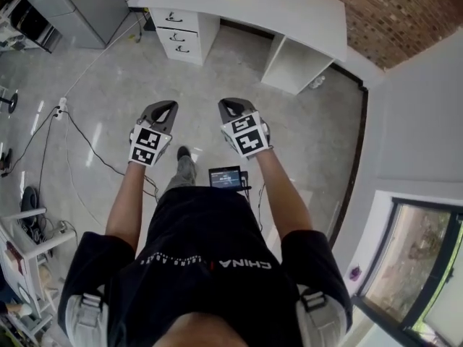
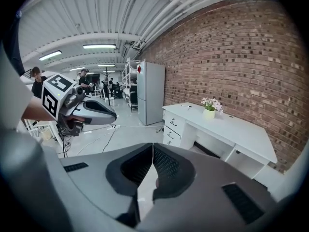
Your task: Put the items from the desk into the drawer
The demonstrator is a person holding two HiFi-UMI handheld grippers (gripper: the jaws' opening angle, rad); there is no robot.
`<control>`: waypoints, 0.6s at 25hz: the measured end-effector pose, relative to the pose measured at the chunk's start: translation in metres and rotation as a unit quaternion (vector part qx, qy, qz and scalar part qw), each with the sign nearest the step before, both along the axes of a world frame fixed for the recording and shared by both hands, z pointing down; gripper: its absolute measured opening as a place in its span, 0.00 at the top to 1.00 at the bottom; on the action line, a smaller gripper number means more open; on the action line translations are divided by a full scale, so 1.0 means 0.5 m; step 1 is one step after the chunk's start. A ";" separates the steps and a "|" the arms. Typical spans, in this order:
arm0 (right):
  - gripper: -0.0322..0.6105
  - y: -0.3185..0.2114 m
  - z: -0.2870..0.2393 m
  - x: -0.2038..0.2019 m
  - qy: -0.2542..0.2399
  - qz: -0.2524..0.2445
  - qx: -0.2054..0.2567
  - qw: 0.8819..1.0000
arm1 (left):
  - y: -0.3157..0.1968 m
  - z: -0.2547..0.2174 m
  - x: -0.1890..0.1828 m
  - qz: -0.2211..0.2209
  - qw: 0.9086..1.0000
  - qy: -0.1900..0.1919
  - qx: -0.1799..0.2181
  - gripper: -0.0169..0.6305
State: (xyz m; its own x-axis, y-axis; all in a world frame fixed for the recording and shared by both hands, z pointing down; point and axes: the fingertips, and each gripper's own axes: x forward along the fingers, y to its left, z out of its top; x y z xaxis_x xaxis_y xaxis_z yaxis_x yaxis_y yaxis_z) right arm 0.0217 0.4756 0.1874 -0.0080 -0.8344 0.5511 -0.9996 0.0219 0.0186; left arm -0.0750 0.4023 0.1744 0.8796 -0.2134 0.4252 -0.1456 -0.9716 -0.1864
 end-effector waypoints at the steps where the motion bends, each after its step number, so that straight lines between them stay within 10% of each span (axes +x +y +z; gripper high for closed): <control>1: 0.92 -0.033 -0.001 0.008 0.001 0.003 -0.001 1.000 | -0.035 0.001 0.010 0.003 1.000 0.001 -0.003 0.95; 15: 0.92 -0.451 -0.034 0.095 -0.015 0.048 0.010 0.999 | -0.469 -0.014 0.079 0.040 0.999 0.004 -0.017 0.95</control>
